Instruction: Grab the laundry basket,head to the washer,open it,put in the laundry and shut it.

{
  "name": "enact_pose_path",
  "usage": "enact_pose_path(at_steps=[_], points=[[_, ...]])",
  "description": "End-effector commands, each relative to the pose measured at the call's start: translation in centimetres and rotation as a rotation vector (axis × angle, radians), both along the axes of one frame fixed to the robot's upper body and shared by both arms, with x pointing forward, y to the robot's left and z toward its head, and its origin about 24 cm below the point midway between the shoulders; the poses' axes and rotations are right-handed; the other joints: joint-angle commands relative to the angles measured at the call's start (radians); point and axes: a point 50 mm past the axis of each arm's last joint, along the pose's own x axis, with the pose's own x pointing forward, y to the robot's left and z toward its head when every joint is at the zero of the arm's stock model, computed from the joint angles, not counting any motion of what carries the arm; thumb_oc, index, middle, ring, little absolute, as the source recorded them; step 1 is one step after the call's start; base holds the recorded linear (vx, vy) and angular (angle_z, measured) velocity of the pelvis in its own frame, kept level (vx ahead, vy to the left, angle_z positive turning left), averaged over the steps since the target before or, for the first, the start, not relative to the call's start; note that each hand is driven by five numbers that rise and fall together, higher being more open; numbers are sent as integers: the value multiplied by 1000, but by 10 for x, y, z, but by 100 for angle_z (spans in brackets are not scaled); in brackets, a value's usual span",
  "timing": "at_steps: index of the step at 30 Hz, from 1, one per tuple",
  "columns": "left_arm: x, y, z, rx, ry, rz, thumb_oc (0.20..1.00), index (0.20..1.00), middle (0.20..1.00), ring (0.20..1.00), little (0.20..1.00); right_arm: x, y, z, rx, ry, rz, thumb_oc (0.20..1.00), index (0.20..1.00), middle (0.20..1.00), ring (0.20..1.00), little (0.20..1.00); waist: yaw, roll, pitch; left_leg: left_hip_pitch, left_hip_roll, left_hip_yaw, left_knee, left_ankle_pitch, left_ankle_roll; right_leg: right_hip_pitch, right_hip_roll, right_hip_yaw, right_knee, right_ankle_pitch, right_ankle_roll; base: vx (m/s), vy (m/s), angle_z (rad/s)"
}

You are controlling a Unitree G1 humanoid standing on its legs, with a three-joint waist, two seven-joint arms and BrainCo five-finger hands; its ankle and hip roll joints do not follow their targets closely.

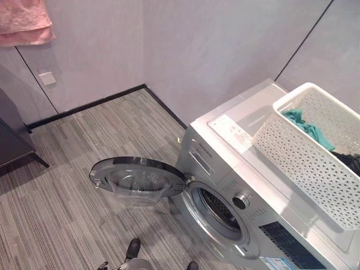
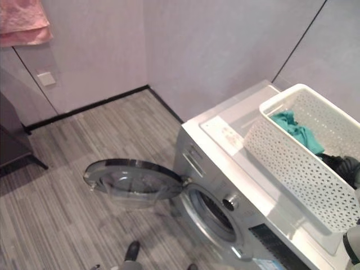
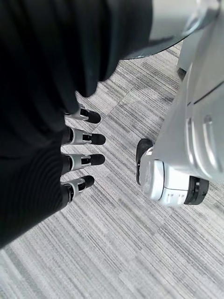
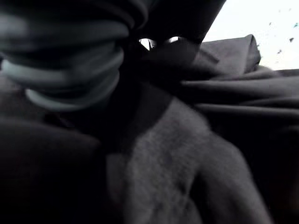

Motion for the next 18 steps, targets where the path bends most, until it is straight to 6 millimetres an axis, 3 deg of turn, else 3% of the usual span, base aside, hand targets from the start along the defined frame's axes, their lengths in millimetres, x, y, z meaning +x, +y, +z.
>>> enact_pose_path(at_steps=[1, 2, 8, 11, 12, 14, 15, 18], points=[[5, -5, -2, 13, 22, -66, 1000, 1000, 1000, 1000, 1000, 22, 13, 22, 35, -194, 4, 200, 200, 200, 200, 200, 33, -13, 26, 80, 67, 48, 14, -27, -4, 30, -69, -17, 38, -27, 49, 3, 48, -6], [8, -4, -2, 22, 15, -69, 1000, 1000, 1000, 1000, 1000, 25, 11, 39, 42, -287, -12, 200, 200, 200, 200, 200, 30, -14, 23, 87, 64, 50, 15, -32, -2, 33, -72, -15, 40, -27, 50, -1, 34, -9], [15, -6, -1, 33, -3, -99, 1000, 1000, 1000, 1000, 1000, 25, 5, 74, 74, -492, -47, 200, 200, 200, 200, 200, 19, -18, 5, 106, 58, 53, 14, -48, 1, 47, -79, -12, 43, -29, 54, 1, 30, -5], [15, -6, -1, 40, 12, -137, 1000, 1000, 1000, 1000, 1000, 24, 3, 114, 53, -618, -26, 200, 200, 200, 200, 200, 12, -25, -11, 114, 55, 54, 16, -57, 3, 54, -83, -13, 52, -35, 55, -13, 25, -1], [15, -6, -1, 39, 11, -136, 1000, 1000, 1000, 1000, 1000, 25, 4, 114, 53, -618, -25, 200, 200, 200, 200, 200, 12, -24, -10, 114, 55, 54, 16, -57, 3, 54, -83, -13, 52, -35, 55, 0, 0, 0], [12, -6, -2, 44, 30, -139, 1000, 1000, 1000, 1000, 1000, 26, 7, 133, 59, -709, -4, 200, 200, 200, 200, 200, 8, -28, -18, 119, 53, 51, 18, -62, 4, 55, -85, -10, 62, -39, 54, -14, 31, 3], [7, -4, -3, 54, 53, -137, 1000, 1000, 1000, 1000, 1000, 28, 14, 153, 69, -799, 34, 200, 200, 200, 200, 200, 2, -31, -25, 126, 51, 51, 19, -67, 7, 56, -85, -9, 70, -42, 53, -18, 33, 1], [3, -3, -4, 63, 71, -126, 1000, 1000, 1000, 1000, 1000, 31, 24, 168, 86, -863, 90, 200, 200, 200, 200, 200, -5, -34, -32, 133, 49, 56, 19, -71, 8, 60, -88, -7, 74, -44, 54, -10, 25, 0]])
